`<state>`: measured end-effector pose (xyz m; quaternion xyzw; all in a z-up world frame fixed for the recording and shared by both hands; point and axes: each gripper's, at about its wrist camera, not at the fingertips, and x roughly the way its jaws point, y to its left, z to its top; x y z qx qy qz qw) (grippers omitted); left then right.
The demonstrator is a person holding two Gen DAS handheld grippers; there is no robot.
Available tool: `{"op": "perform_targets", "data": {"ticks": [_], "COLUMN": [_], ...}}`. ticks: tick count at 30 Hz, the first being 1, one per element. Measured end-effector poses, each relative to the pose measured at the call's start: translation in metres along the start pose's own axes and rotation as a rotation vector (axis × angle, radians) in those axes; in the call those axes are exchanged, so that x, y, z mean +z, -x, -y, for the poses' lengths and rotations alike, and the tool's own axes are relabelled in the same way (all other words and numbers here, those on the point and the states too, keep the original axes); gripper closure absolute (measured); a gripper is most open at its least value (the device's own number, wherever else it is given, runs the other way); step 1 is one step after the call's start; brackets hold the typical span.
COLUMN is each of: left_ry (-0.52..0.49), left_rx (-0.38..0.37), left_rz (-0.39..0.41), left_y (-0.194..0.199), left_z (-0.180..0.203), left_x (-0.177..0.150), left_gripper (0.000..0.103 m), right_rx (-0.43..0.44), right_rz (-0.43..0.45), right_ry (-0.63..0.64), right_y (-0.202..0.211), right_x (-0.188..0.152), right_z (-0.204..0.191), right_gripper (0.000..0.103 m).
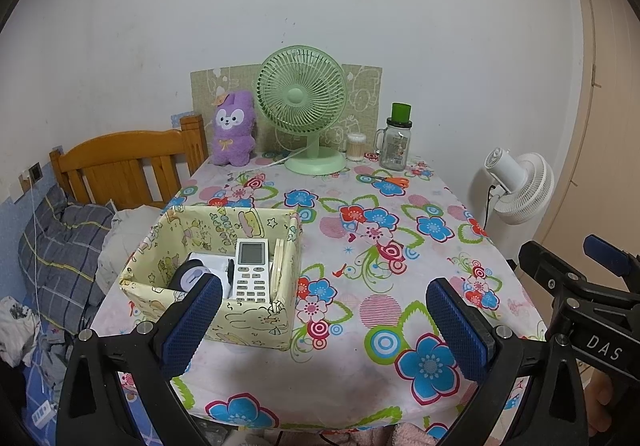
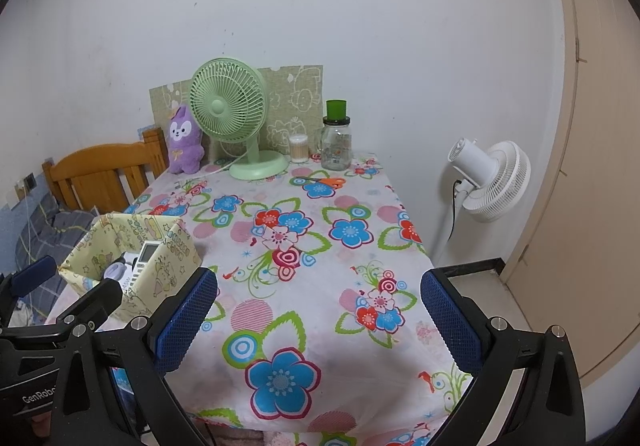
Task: Organize rigid objects
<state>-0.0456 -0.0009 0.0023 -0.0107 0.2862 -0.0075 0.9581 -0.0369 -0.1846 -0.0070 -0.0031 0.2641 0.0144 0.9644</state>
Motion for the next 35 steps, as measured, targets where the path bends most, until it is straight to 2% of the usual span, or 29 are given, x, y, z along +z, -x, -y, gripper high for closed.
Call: {"op": "perform_targets", "data": {"ticks": [35], "left_ry": [-0.001], "left_rx": [-0.005], "left_rz": [-0.015], "left_y": [-0.009], "left_z": [-0.001], "left_x": [0.003], "left_gripper": [0.0], "right_rx": [-0.004], "right_rz": [-0.024], "right_ry": [-0.006], "right_y": [-0.016], "right_x": [-0.001], "right_z": [-0.002], "right_gripper": [0.0]}}
